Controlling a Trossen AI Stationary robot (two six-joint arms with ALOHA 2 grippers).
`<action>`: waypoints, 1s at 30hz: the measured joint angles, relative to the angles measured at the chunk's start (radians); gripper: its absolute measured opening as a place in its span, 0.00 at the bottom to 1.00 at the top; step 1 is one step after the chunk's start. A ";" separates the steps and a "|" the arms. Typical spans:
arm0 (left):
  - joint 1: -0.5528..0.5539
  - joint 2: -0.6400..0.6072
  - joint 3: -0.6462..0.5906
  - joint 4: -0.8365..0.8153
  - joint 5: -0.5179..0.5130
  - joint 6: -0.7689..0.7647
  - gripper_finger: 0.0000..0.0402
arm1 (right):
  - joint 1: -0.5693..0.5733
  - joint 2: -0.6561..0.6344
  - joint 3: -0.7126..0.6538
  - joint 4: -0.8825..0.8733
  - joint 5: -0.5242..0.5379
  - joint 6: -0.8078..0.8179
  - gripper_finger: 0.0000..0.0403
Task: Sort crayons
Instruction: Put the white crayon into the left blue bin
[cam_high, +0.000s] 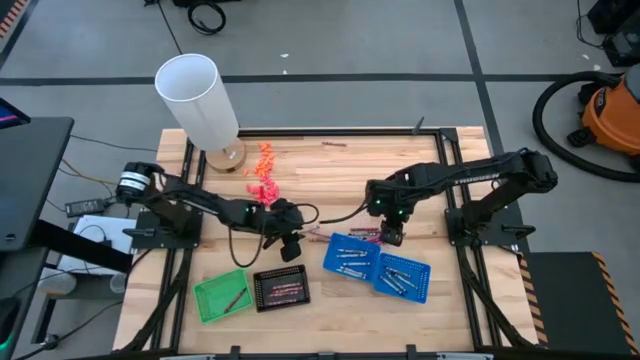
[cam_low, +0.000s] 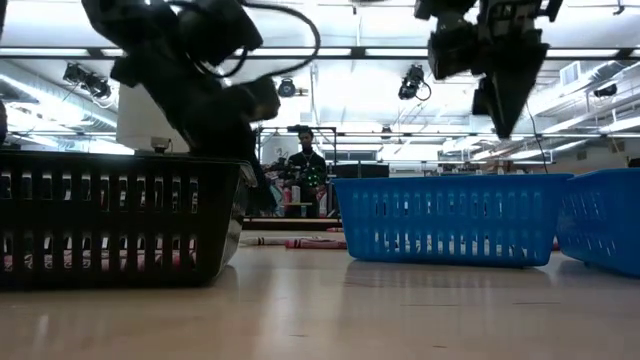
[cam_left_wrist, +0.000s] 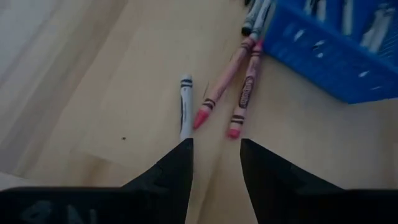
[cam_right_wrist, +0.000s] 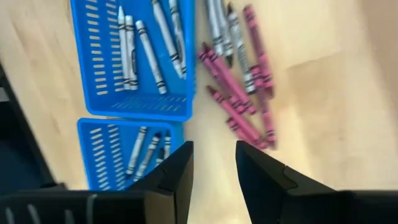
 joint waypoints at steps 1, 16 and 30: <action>0.005 0.016 0.000 0.012 0.000 0.001 0.35 | -0.002 0.000 0.017 -0.013 0.016 -0.022 0.32; 0.031 0.119 0.002 0.048 -0.031 0.061 0.35 | -0.028 0.000 0.131 -0.062 0.061 -0.127 0.32; 0.031 0.128 0.004 0.044 -0.034 0.004 0.03 | -0.028 0.000 0.131 -0.074 0.066 -0.128 0.32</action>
